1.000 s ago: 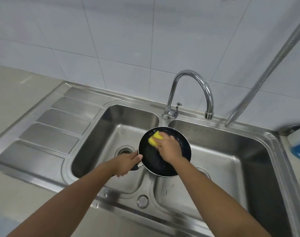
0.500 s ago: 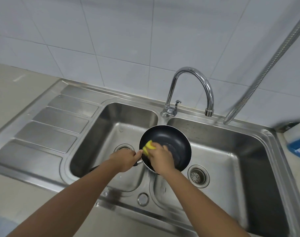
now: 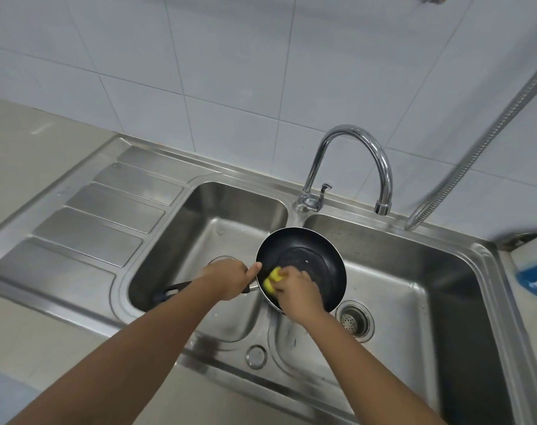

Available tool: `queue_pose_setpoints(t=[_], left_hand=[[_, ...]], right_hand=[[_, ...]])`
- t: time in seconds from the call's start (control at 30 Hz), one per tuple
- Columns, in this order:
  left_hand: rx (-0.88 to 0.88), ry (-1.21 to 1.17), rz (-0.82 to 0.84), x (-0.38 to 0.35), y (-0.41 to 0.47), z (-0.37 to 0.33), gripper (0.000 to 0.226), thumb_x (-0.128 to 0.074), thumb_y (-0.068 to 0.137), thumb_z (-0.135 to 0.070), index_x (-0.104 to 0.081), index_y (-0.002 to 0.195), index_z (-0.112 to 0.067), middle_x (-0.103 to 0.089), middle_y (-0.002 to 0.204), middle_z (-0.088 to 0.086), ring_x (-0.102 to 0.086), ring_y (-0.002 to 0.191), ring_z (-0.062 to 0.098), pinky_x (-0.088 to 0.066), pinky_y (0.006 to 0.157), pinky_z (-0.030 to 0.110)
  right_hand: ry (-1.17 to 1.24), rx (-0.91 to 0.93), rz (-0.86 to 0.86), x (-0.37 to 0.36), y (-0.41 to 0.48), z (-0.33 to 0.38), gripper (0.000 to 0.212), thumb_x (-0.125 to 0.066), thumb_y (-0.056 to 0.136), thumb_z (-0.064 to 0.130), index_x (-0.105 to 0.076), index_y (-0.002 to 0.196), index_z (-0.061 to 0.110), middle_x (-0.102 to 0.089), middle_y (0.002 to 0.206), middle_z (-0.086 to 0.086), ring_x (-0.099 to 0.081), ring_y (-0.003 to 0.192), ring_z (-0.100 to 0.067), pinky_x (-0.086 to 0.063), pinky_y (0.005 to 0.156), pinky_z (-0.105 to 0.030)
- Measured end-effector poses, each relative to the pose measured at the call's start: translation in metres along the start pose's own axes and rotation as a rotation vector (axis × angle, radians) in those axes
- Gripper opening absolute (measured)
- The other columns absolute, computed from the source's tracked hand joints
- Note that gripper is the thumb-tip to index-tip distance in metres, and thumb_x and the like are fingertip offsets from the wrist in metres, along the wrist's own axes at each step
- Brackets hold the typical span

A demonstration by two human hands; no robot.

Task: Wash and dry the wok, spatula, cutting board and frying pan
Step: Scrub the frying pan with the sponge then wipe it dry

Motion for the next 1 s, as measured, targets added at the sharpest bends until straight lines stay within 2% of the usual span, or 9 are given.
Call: queue_pose_setpoints(t=[0.1,0.17,0.23,0.3,0.37,0.5,0.73,0.83,1.0], left_hand=[[-0.015,0.067,-0.041,0.001,-0.009,-0.006,0.044,-0.024,0.106,-0.039,-0.049,0.135,-0.018,-0.060,0.115,0.014,-0.057,0.107,0.033,-0.046,0.090,0.041],[-0.026,0.100,-0.059,0.003,-0.015,-0.007,0.059,-0.016,0.103,-0.051,-0.065,0.101,-0.018,-0.065,0.103,0.011,-0.061,0.100,0.030,-0.048,0.088,0.039],[-0.016,0.082,-0.089,0.002,-0.015,-0.005,0.065,-0.012,0.100,-0.058,-0.061,0.080,-0.020,-0.067,0.096,0.009,-0.062,0.095,0.028,-0.048,0.085,0.037],[-0.017,0.065,-0.101,-0.001,-0.013,-0.003,0.065,-0.011,0.100,-0.058,-0.059,0.074,-0.023,-0.067,0.095,0.008,-0.062,0.094,0.027,-0.046,0.083,0.036],[-0.010,0.048,-0.100,-0.001,-0.014,-0.001,0.067,-0.009,0.101,-0.056,-0.063,0.077,-0.024,-0.067,0.096,0.006,-0.062,0.093,0.026,-0.046,0.083,0.036],[0.006,0.062,-0.104,0.005,-0.013,-0.007,0.056,-0.014,0.105,-0.042,-0.062,0.117,-0.016,-0.065,0.104,0.006,-0.060,0.102,0.028,-0.048,0.090,0.042],[-0.031,0.151,-0.129,0.001,-0.024,-0.011,0.060,-0.012,0.104,-0.048,-0.062,0.113,-0.015,-0.065,0.106,0.010,-0.061,0.099,0.030,-0.050,0.089,0.046],[-0.017,0.104,-0.115,-0.006,-0.022,-0.003,0.072,-0.012,0.095,-0.069,-0.061,0.086,-0.017,-0.064,0.093,0.006,-0.060,0.089,0.026,-0.050,0.082,0.039],[0.000,0.071,-0.080,-0.013,-0.021,0.003,0.072,-0.015,0.092,-0.073,-0.059,0.086,-0.015,-0.058,0.087,0.004,-0.055,0.083,0.024,-0.046,0.079,0.035]], right_hand=[[0.063,0.035,-0.003,0.010,0.029,0.005,0.029,-0.052,0.095,0.031,-0.066,0.120,0.035,-0.043,0.143,0.007,-0.040,0.124,-0.028,-0.038,0.101,-0.036],[-0.005,0.046,-0.005,0.018,0.042,-0.007,0.031,-0.051,0.096,0.035,-0.061,0.125,0.037,-0.040,0.147,0.005,-0.041,0.125,-0.030,-0.040,0.101,-0.037],[-0.081,-0.009,-0.021,0.025,0.042,-0.027,0.033,-0.049,0.097,0.034,-0.057,0.129,0.030,-0.039,0.148,0.000,-0.043,0.122,-0.033,-0.043,0.097,-0.038],[-0.138,-0.080,-0.023,0.026,0.028,-0.048,0.033,-0.048,0.097,0.027,-0.055,0.129,0.022,-0.041,0.145,-0.005,-0.044,0.117,-0.034,-0.044,0.094,-0.037],[-0.162,-0.098,0.006,0.017,0.006,-0.057,0.033,-0.046,0.097,0.024,-0.056,0.128,0.021,-0.041,0.145,-0.007,-0.043,0.118,-0.035,-0.044,0.096,-0.036],[-0.064,0.002,0.029,-0.004,-0.014,-0.018,0.030,-0.047,0.096,0.023,-0.065,0.120,0.021,-0.040,0.145,-0.007,-0.042,0.117,-0.035,-0.044,0.097,-0.036],[-0.085,-0.007,-0.051,0.018,0.046,-0.018,0.044,-0.048,0.096,0.024,-0.046,0.139,0.034,-0.028,0.154,-0.004,-0.040,0.125,-0.036,-0.040,0.102,-0.042],[-0.217,-0.111,-0.057,0.027,0.030,-0.045,0.056,-0.049,0.092,0.019,-0.036,0.145,0.031,-0.022,0.157,-0.004,-0.039,0.125,-0.033,-0.034,0.105,-0.039],[-0.162,-0.102,0.035,0.008,-0.024,-0.034,0.044,-0.046,0.094,0.021,-0.045,0.138,0.028,-0.028,0.154,-0.002,-0.040,0.121,-0.033,-0.035,0.101,-0.036]])
Point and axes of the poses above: each hand's wrist, its own y-axis towards the middle knuckle, its own x-axis out of the back of the hand, z = x × y, the point moved 6 cm from there along y, towards the middle knuckle
